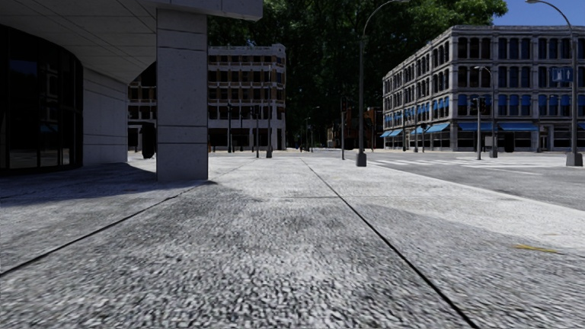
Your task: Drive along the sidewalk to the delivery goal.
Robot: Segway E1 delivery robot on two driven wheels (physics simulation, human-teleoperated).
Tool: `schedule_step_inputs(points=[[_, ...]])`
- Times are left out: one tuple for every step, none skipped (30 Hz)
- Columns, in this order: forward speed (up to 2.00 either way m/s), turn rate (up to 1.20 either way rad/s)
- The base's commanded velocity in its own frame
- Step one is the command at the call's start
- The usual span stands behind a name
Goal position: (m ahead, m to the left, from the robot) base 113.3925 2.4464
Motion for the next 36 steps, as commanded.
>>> schedule_step_inputs(points=[[2.00, 0.00], [2.00, 0.00], [2.00, 0.00], [2.00, 0.00], [2.00, 0.00], [2.00, 0.00], [2.00, 0.00], [2.00, 0.00], [2.00, 0.00], [2.00, 0.00], [2.00, 0.00], [2.00, 0.00], [2.00, 0.00], [2.00, 0.00], [2.00, 0.00], [2.00, 0.00], [2.00, 0.00], [2.00, 0.00], [2.00, 0.00], [2.00, 0.00], [2.00, 0.00], [2.00, 0.00], [2.00, 0.00], [2.00, 0.00], [2.00, 0.00], [2.00, 0.00], [2.00, 0.00], [2.00, 0.00], [2.00, 0.00], [2.00, 0.00], [2.00, 0.00], [2.00, 0.00], [2.00, 0.00], [2.00, 0.00], [2.00, 0.00], [2.00, 0.00]])
